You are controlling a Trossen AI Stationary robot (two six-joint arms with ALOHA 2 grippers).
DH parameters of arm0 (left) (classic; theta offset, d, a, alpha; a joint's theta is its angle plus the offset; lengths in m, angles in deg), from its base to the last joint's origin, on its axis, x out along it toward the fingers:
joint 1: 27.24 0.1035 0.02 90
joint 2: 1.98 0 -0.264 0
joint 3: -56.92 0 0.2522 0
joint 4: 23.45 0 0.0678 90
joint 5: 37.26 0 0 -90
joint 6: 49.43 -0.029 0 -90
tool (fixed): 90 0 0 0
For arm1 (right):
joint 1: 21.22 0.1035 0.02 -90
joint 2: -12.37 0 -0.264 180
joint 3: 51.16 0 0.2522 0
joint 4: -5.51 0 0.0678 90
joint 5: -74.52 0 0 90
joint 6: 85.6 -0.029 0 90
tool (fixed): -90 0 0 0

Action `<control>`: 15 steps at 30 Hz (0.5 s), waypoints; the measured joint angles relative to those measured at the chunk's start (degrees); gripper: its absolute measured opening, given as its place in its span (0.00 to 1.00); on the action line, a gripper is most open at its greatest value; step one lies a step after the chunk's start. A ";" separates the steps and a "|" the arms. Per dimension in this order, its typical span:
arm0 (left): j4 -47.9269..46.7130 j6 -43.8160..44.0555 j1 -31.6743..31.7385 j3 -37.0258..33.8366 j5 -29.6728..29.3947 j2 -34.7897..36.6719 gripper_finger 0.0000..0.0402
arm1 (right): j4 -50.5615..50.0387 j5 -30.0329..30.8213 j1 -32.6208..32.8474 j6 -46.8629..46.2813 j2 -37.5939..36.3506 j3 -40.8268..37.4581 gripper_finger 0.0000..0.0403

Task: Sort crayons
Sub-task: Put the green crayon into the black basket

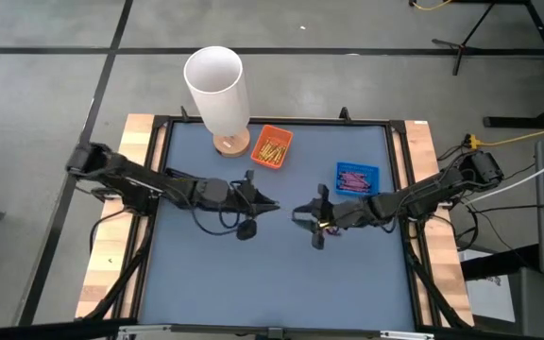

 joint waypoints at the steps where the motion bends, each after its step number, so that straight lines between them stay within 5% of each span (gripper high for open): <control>1: -5.01 0.00 0.01 0.00 -0.04 2.11 0.03 | -2.75 -0.79 0.00 -1.27 0.00 0.00 0.33; 7: -39.19 1.97 0.88 0.00 -0.73 16.17 0.03 | -16.05 -5.26 0.00 -6.37 0.00 -0.02 0.34; 15: -74.64 10.68 2.96 0.00 -5.75 28.00 0.06 | -17.22 -5.70 0.00 -9.71 0.00 -0.02 0.34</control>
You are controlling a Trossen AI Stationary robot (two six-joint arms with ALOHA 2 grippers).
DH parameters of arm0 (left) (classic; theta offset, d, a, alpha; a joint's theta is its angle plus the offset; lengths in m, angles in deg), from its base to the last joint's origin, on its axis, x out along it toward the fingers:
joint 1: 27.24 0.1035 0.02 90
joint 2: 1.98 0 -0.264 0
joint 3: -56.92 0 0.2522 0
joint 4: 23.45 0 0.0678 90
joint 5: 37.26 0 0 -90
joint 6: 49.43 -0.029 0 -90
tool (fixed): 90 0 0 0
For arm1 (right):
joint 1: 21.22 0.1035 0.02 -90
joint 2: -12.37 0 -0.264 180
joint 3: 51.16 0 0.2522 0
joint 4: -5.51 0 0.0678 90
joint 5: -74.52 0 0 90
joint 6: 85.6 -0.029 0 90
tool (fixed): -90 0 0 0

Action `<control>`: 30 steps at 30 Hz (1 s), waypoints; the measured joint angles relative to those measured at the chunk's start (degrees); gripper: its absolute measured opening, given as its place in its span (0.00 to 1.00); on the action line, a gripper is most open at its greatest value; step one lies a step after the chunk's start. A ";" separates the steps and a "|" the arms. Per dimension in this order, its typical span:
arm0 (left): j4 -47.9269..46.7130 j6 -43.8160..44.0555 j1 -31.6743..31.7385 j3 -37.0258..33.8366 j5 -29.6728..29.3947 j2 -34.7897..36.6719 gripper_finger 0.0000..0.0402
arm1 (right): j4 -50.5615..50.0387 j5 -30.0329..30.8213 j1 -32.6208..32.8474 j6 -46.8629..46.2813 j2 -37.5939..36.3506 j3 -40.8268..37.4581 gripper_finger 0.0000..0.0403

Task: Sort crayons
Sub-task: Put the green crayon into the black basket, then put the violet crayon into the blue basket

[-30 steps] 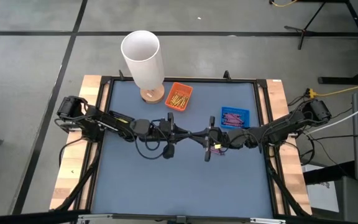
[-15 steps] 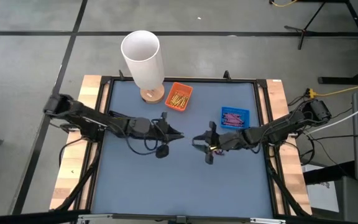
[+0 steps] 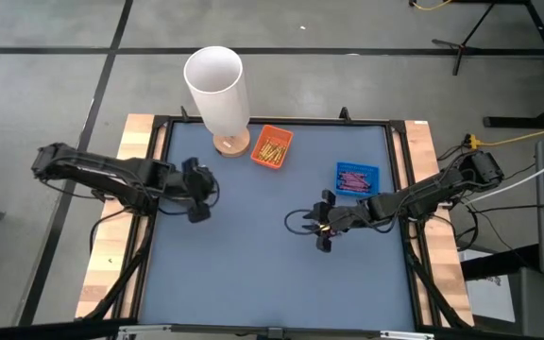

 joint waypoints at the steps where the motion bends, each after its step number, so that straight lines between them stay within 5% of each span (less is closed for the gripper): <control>1: -3.27 0.70 0.19 0.00 -0.43 0.51 0.06 | -0.04 0.00 0.00 0.00 0.00 0.00 0.34; 8: -19.13 3.09 1.25 -0.11 -3.69 0.99 0.07 | -0.03 -0.02 0.00 0.02 0.00 0.00 0.34; 21: -21.72 3.11 1.59 -2.99 -3.36 0.93 0.08 | -0.80 -0.02 0.00 0.04 0.00 0.00 0.34; 30: -21.75 3.22 1.59 -2.99 -3.47 0.93 0.24 | -7.96 -0.22 0.02 0.04 0.00 0.00 0.34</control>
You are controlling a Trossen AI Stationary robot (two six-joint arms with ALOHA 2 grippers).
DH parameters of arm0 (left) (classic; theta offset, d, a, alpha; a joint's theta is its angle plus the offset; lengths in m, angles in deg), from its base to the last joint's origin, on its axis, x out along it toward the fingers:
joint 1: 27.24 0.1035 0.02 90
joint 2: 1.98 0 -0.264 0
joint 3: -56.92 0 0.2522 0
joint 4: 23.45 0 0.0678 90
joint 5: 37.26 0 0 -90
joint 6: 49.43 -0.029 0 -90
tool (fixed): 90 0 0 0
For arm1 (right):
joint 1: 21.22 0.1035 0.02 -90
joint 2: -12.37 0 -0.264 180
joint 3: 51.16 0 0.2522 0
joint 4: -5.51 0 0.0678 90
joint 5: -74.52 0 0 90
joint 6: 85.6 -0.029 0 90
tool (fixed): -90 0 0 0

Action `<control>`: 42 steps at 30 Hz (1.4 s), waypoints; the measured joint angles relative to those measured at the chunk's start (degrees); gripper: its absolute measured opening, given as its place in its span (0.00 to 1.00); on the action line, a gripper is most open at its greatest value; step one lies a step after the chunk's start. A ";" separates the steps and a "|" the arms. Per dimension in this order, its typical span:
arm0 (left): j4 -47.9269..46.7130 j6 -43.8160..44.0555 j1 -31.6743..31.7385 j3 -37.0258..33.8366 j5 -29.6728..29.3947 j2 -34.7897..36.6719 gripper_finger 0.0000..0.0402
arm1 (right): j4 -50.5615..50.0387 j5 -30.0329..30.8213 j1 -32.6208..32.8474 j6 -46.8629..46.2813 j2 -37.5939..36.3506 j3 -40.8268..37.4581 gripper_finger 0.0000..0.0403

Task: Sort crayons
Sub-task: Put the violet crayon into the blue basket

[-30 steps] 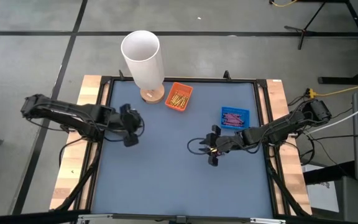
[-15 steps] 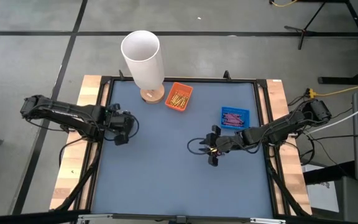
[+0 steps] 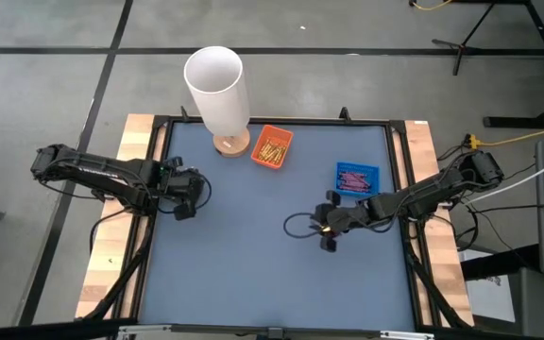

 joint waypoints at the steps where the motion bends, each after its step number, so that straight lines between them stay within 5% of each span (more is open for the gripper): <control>1: 0.00 -0.01 0.00 0.00 0.00 0.00 0.26 | -0.90 -0.40 0.00 0.01 0.00 0.00 0.34; 9: 0.02 0.00 0.00 0.00 0.00 0.00 0.36 | -7.28 0.63 0.00 -3.60 0.00 0.00 0.34; 20: 0.04 -0.02 0.00 0.02 0.00 0.00 0.36 | -17.41 2.36 0.00 -12.92 0.00 0.00 0.34; 42: 0.09 -0.02 0.00 0.04 0.01 0.00 0.36 | -17.37 2.08 0.02 -15.67 7.45 0.11 0.34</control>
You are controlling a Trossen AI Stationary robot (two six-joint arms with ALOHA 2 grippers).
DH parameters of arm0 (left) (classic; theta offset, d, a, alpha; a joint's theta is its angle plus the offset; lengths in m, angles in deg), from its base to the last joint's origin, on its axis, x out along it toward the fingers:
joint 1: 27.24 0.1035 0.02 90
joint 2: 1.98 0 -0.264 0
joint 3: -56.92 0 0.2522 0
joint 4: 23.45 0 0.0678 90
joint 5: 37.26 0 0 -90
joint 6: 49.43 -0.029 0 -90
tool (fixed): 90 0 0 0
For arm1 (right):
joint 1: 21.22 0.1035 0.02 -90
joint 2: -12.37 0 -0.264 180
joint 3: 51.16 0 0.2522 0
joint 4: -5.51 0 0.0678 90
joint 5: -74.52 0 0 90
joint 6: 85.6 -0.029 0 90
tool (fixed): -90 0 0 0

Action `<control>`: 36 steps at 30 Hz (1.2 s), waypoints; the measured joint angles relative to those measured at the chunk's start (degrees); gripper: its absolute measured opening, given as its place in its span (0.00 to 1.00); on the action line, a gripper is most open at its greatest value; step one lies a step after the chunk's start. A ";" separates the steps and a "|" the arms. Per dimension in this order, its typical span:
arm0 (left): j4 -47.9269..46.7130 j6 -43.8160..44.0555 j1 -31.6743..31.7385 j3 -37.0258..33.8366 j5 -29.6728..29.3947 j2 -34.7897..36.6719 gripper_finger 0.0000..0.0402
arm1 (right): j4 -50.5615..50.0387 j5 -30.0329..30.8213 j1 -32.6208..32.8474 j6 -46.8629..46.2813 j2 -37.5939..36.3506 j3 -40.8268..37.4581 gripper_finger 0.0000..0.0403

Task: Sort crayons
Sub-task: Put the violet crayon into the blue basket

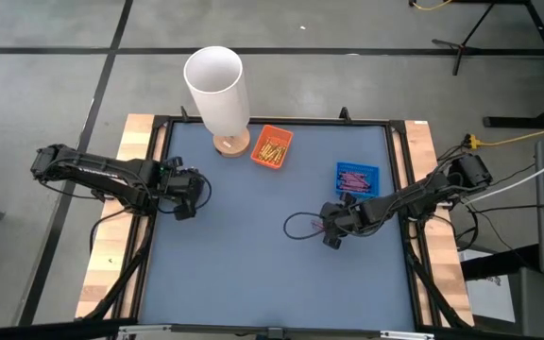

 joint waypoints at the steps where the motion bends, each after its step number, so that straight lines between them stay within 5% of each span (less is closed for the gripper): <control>1: 0.00 0.00 0.00 0.00 0.01 0.00 0.36 | 0.02 -0.15 0.00 0.00 0.00 0.00 0.33; 16: 0.00 0.00 0.00 0.00 -0.01 0.00 0.35 | 0.69 -0.45 0.00 0.21 0.07 -0.02 0.04; 27: 0.00 0.00 0.00 0.00 -0.01 0.00 0.35 | -0.41 -4.32 -0.09 4.98 0.20 3.41 0.06; 36: -0.01 0.00 -0.02 0.00 -0.01 0.00 0.35 | -16.21 -2.54 -0.07 12.46 0.15 14.83 0.05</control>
